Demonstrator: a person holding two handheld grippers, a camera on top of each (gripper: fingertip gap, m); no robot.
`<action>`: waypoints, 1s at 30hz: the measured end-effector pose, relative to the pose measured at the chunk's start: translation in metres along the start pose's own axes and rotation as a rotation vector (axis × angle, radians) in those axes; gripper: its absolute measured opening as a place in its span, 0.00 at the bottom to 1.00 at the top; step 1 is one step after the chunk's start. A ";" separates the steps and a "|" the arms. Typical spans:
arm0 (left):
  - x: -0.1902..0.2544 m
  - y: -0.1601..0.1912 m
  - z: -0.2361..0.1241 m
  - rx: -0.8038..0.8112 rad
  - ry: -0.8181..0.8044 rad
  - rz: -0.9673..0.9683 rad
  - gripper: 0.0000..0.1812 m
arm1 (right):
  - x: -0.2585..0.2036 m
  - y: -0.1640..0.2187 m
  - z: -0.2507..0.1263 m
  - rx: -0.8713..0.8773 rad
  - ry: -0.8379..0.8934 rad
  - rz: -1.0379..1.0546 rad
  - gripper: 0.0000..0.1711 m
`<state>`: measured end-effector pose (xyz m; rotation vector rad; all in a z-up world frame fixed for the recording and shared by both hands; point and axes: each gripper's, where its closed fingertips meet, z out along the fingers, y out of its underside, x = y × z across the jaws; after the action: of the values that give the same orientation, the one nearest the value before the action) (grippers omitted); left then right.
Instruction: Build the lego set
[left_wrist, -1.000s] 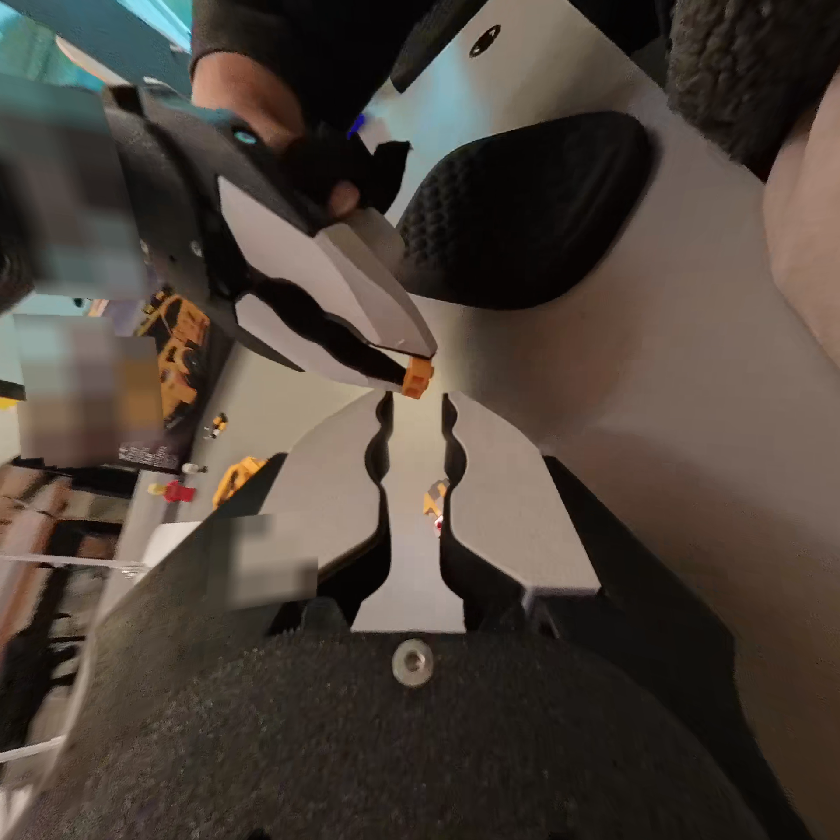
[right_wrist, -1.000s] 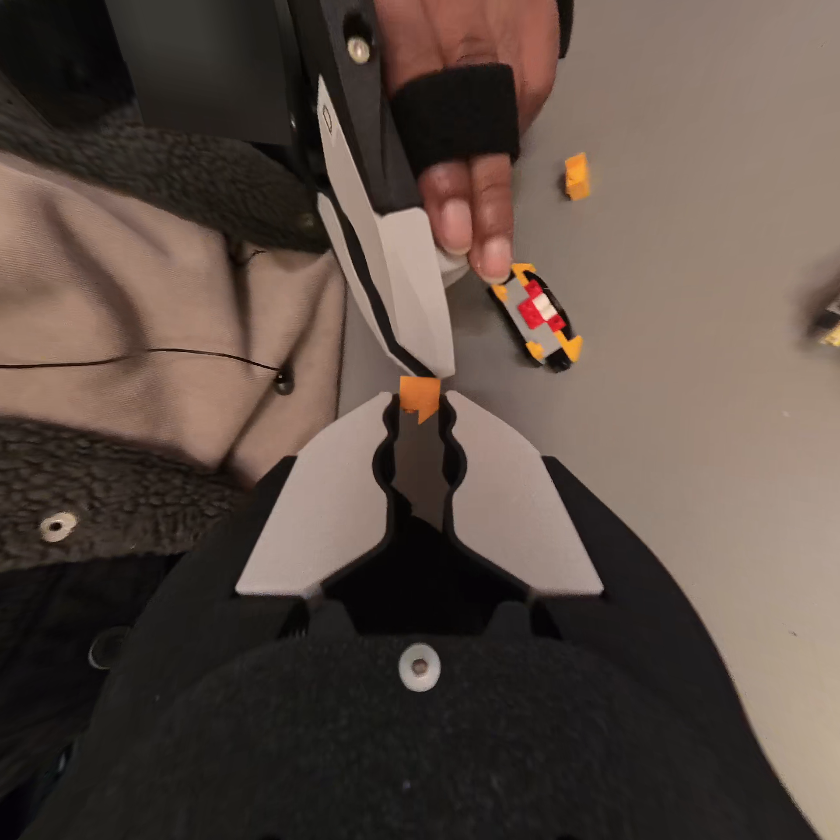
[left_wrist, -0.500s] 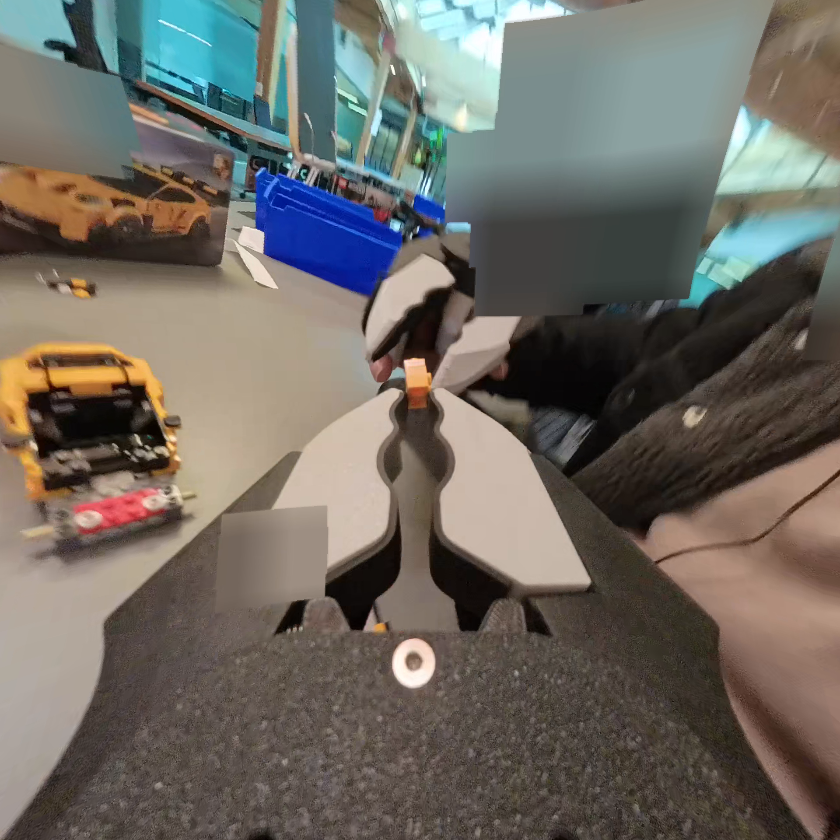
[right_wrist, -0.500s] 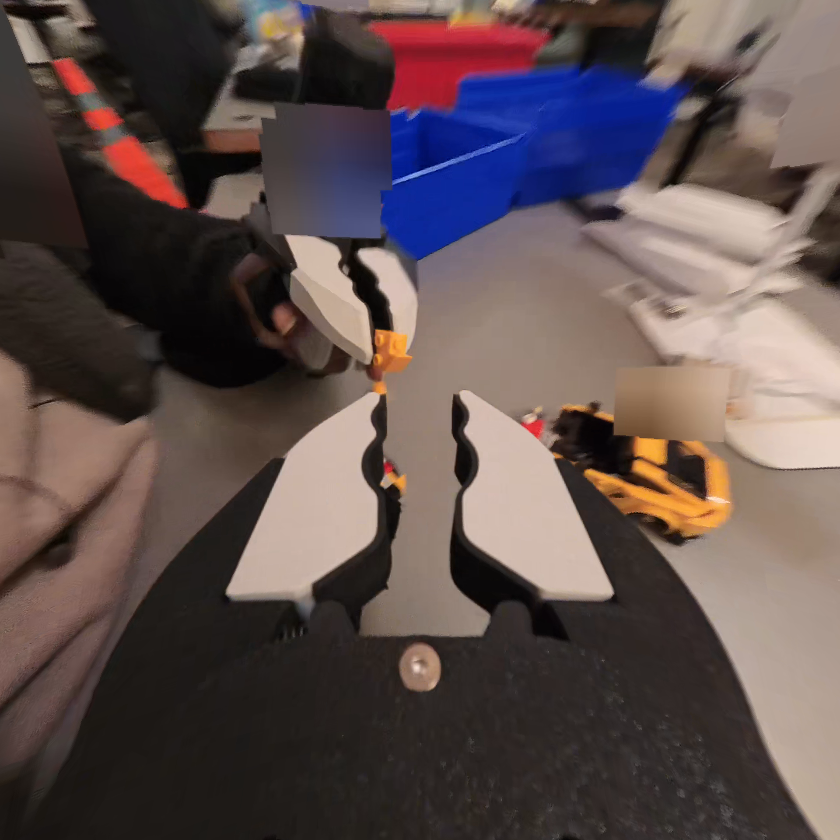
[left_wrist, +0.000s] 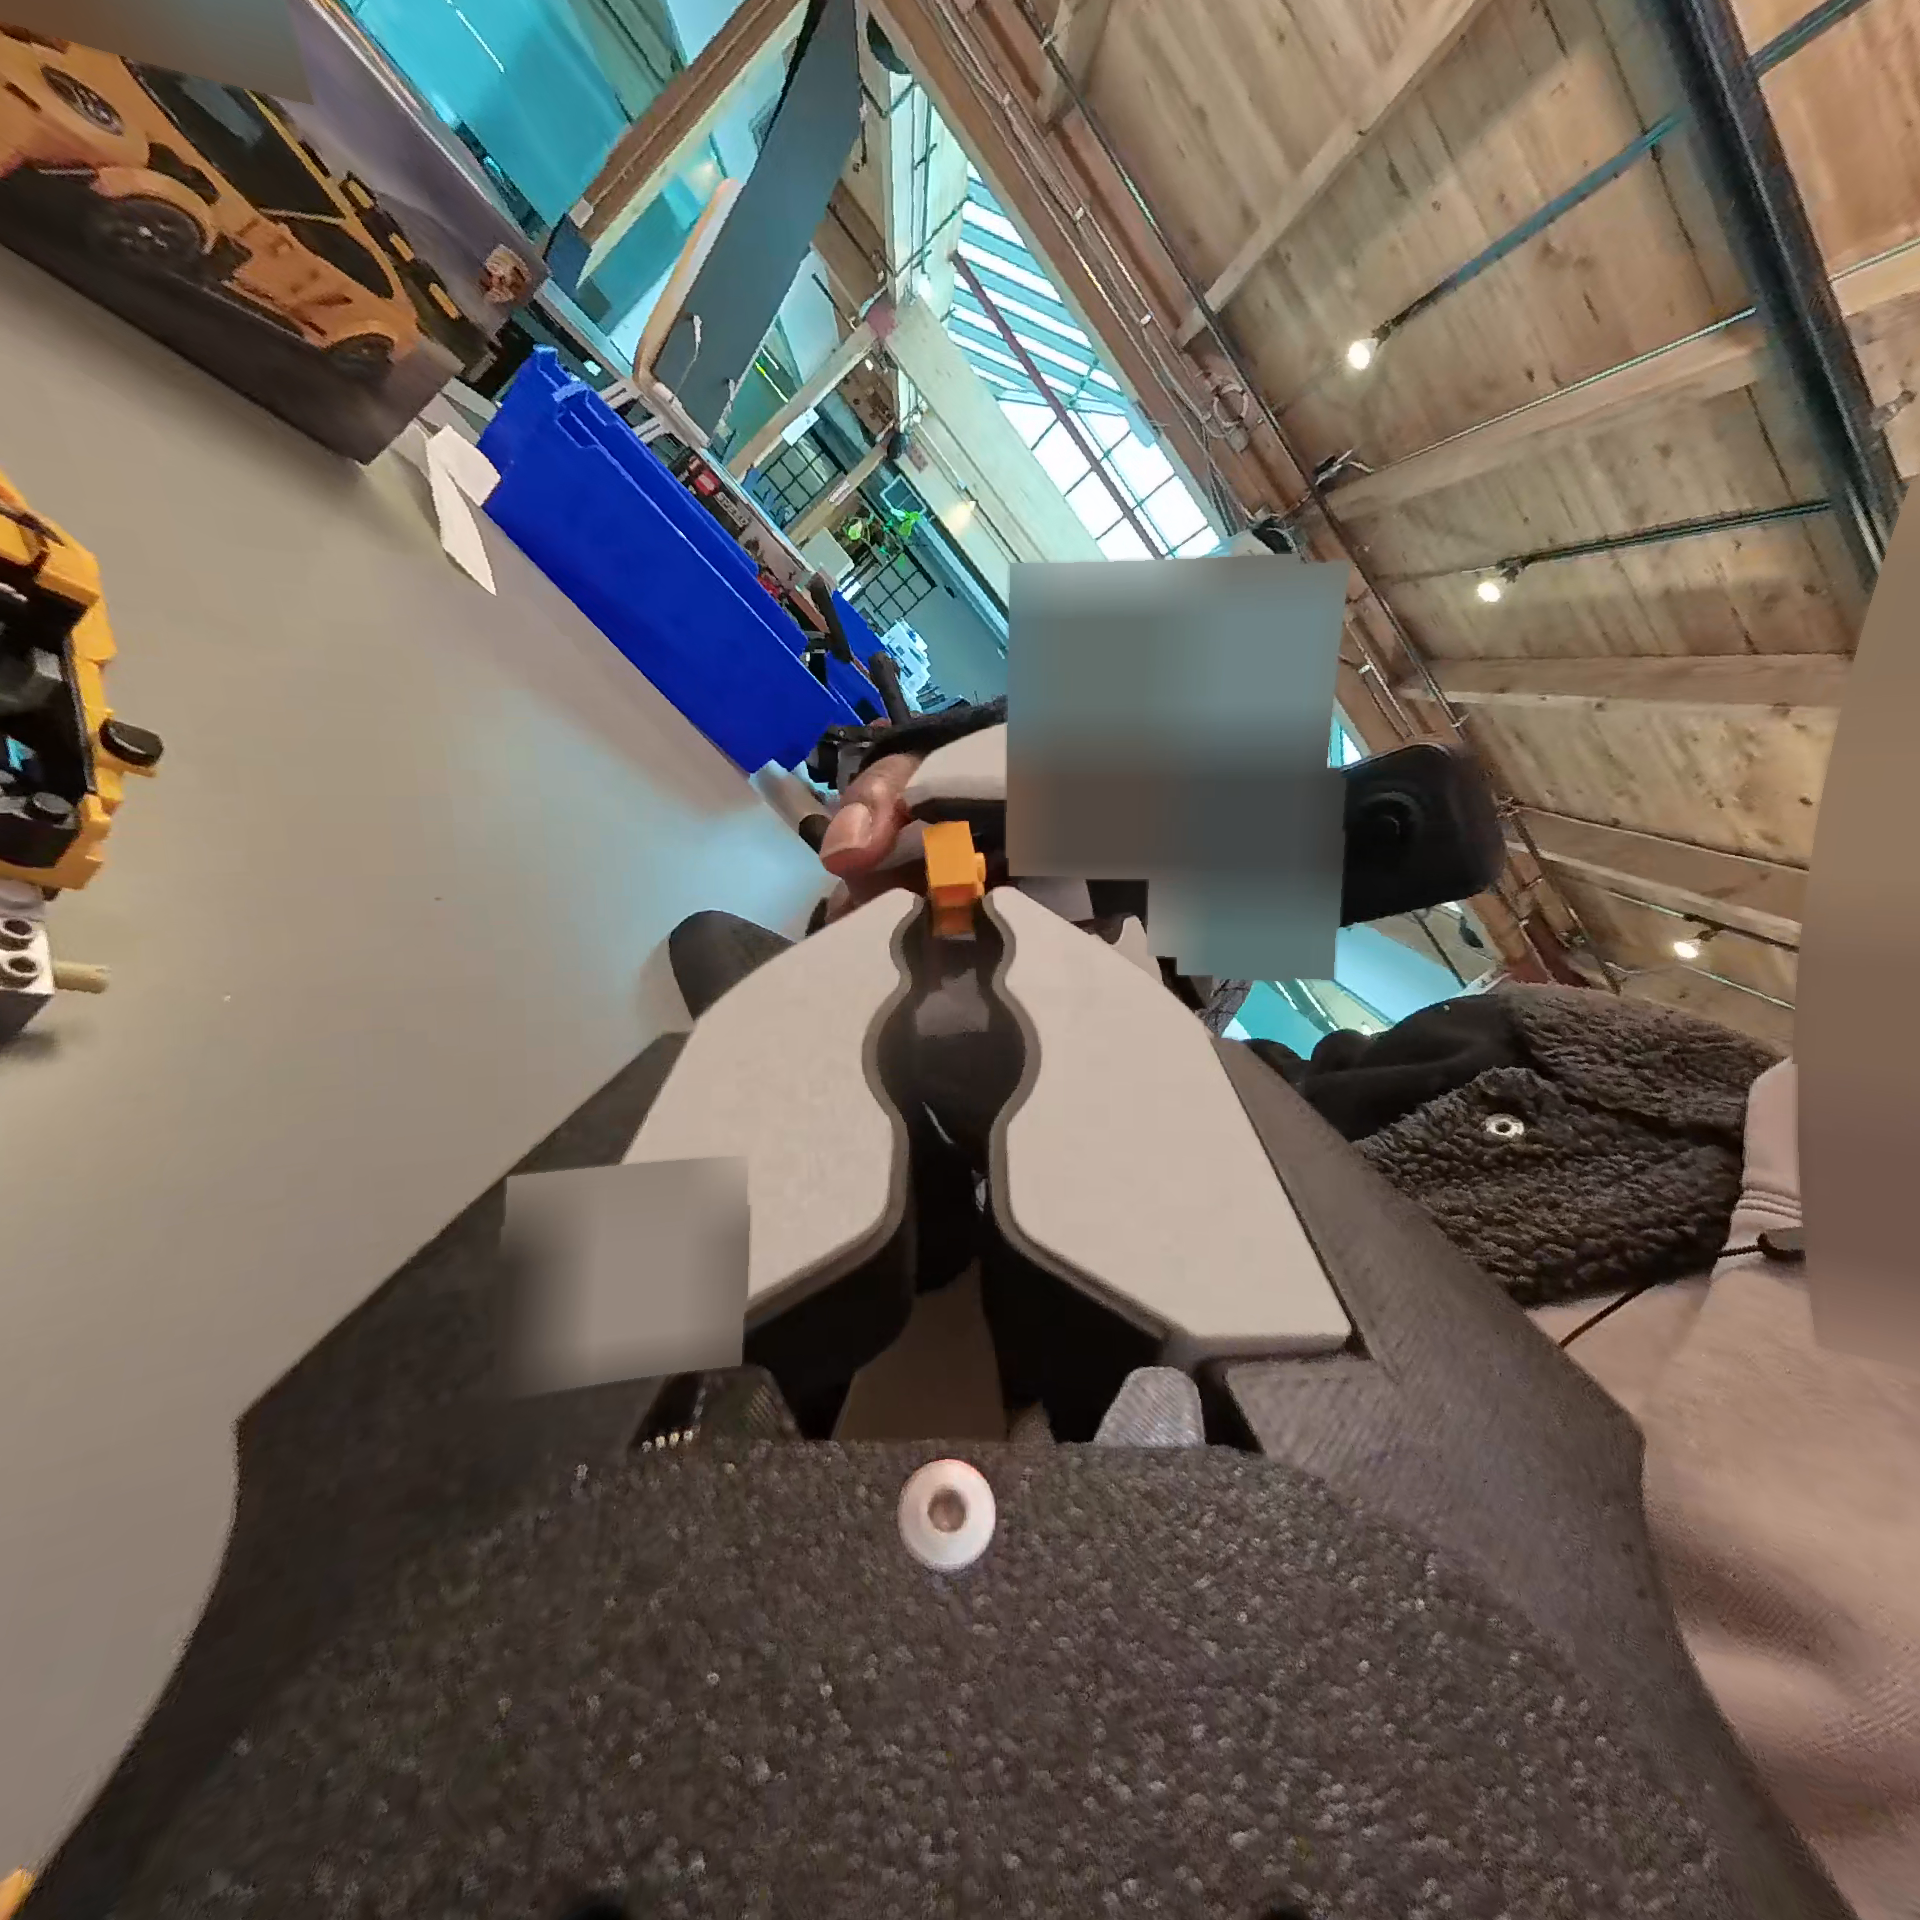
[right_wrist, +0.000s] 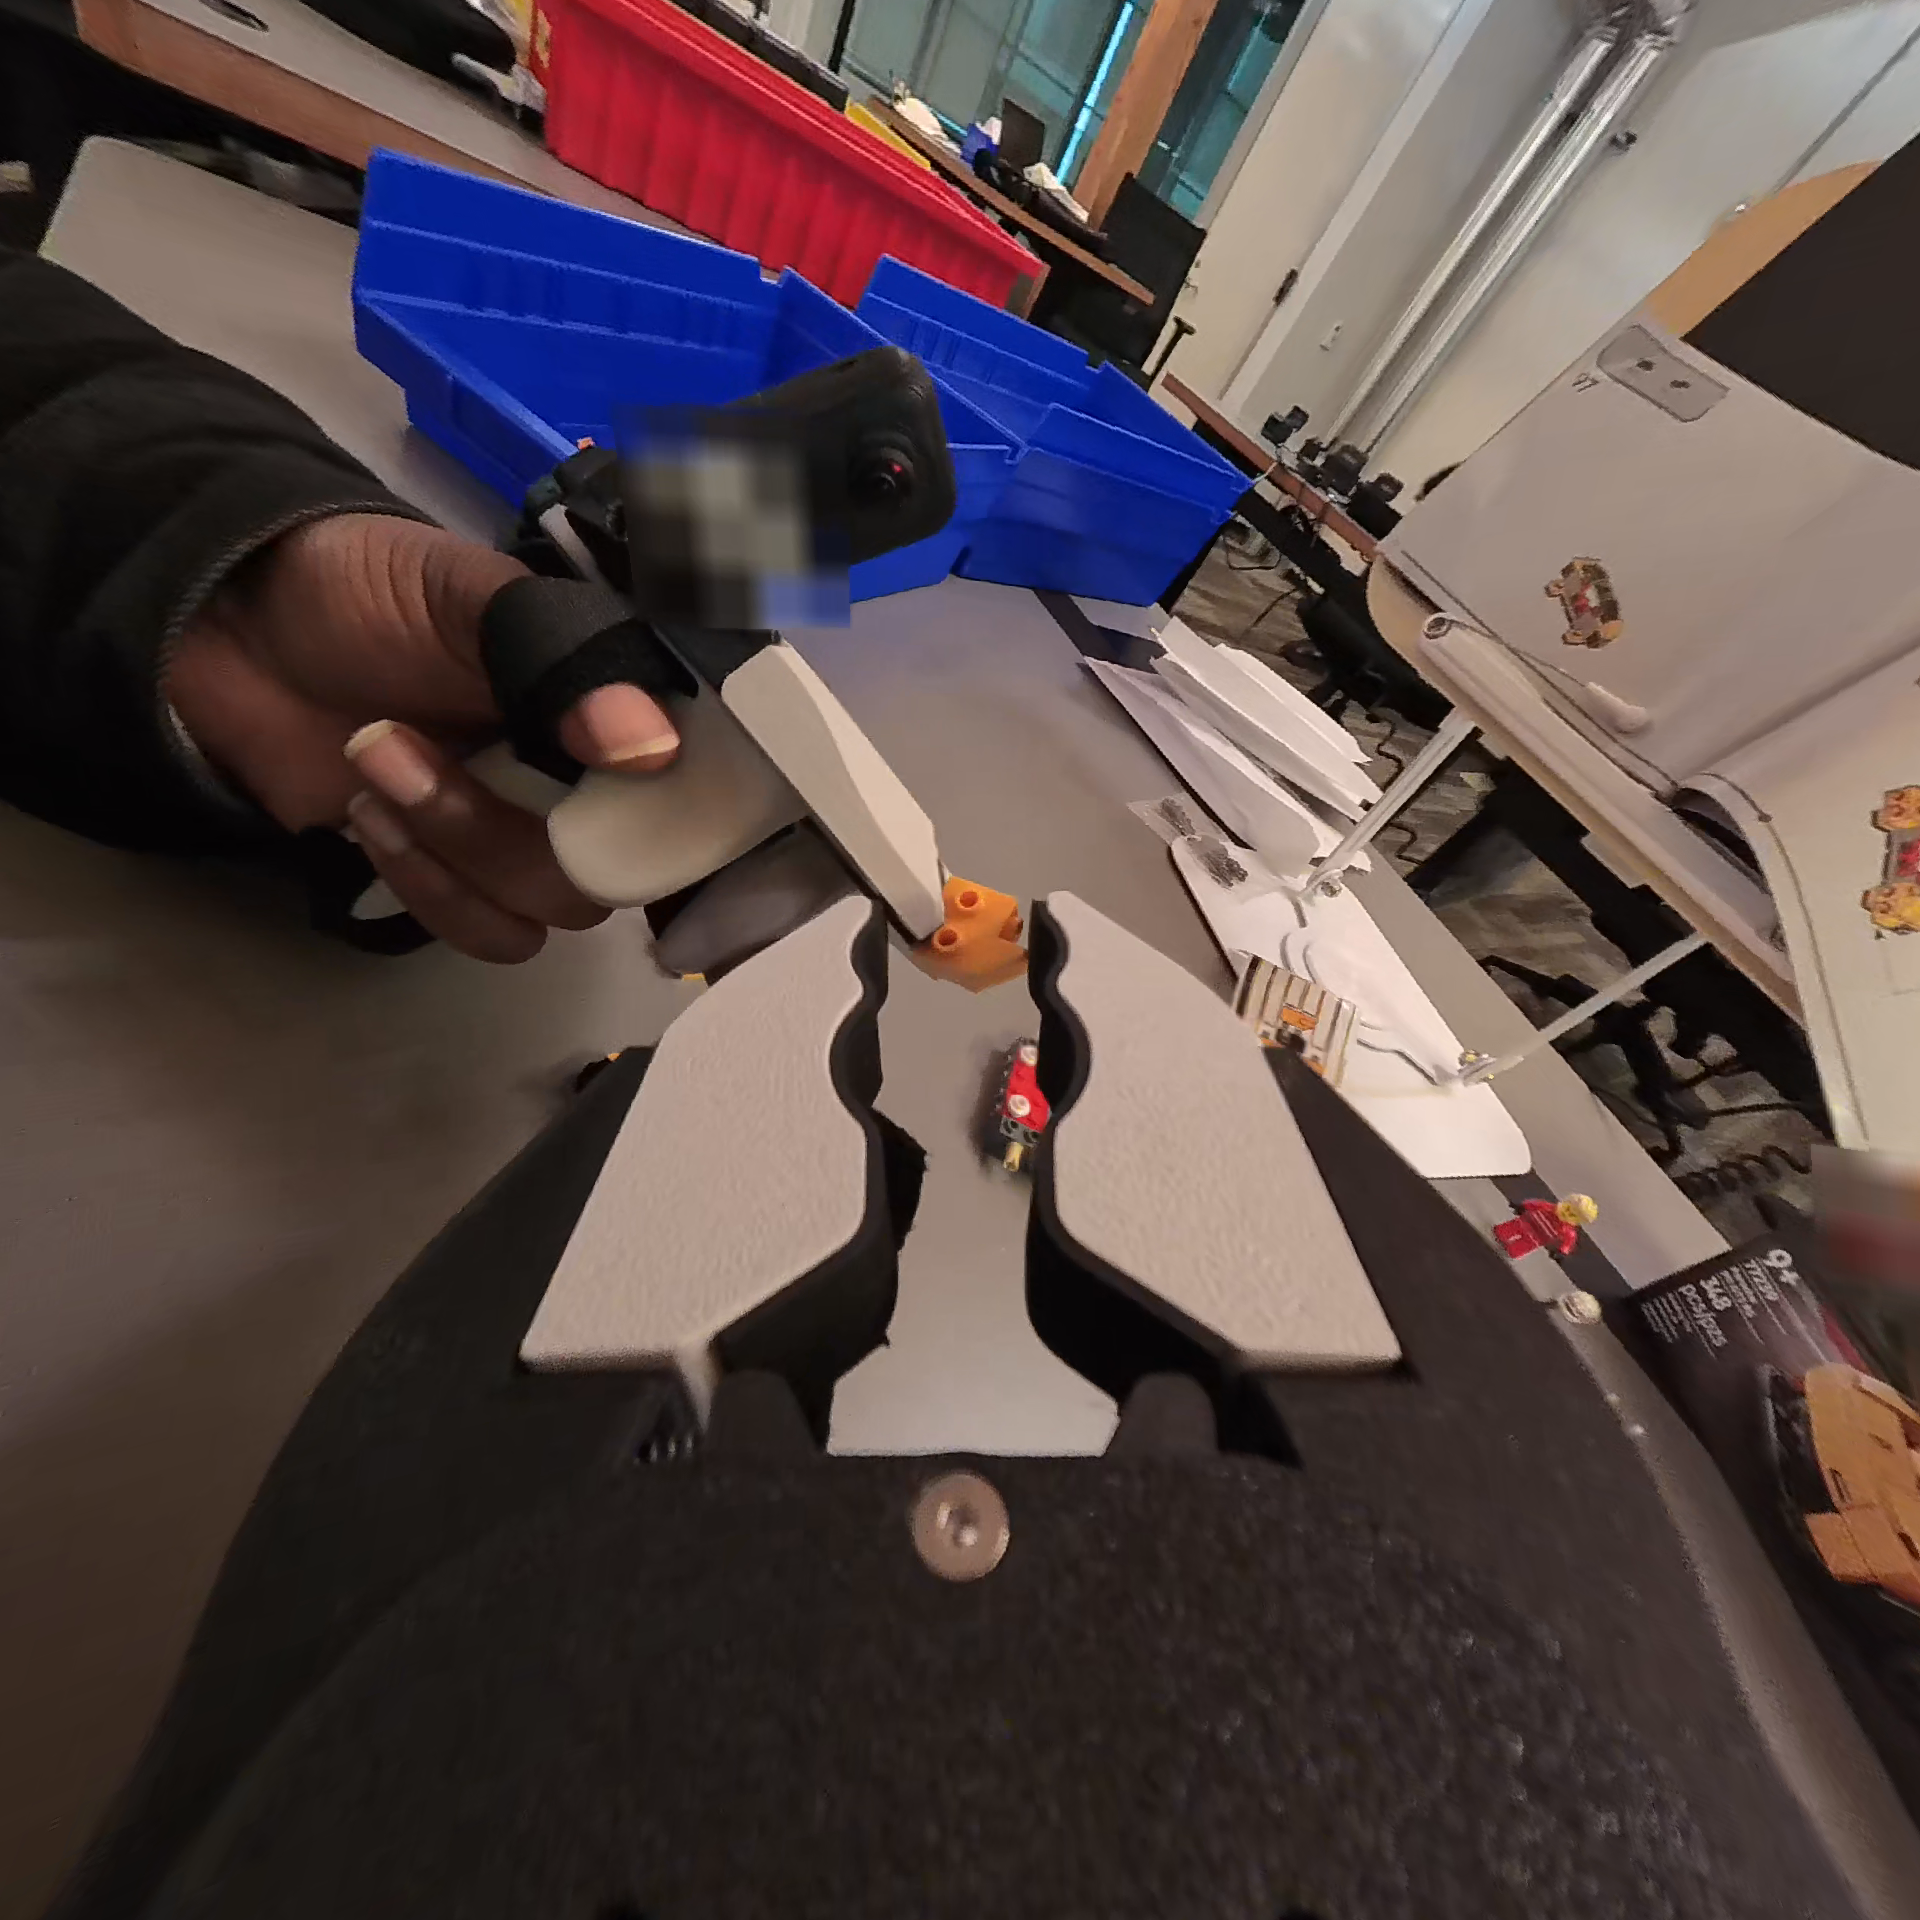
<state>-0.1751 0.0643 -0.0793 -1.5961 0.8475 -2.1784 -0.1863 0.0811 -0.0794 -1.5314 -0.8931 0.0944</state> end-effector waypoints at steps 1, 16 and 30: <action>0.001 0.000 -0.001 -0.007 0.010 -0.002 0.05 | -0.001 0.000 0.000 0.005 -0.023 0.004 0.14; -0.086 0.082 -0.053 -0.866 -0.600 0.734 0.28 | -0.045 0.088 -0.013 -0.308 -0.650 0.142 0.12; -0.078 0.100 -0.044 -1.046 -0.244 0.903 0.16 | -0.071 0.090 -0.004 -0.319 -0.868 0.068 0.12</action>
<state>-0.2003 0.0431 -0.2099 -1.2941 2.2528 -0.8712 -0.1908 0.0468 -0.1886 -1.8369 -1.5884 0.7383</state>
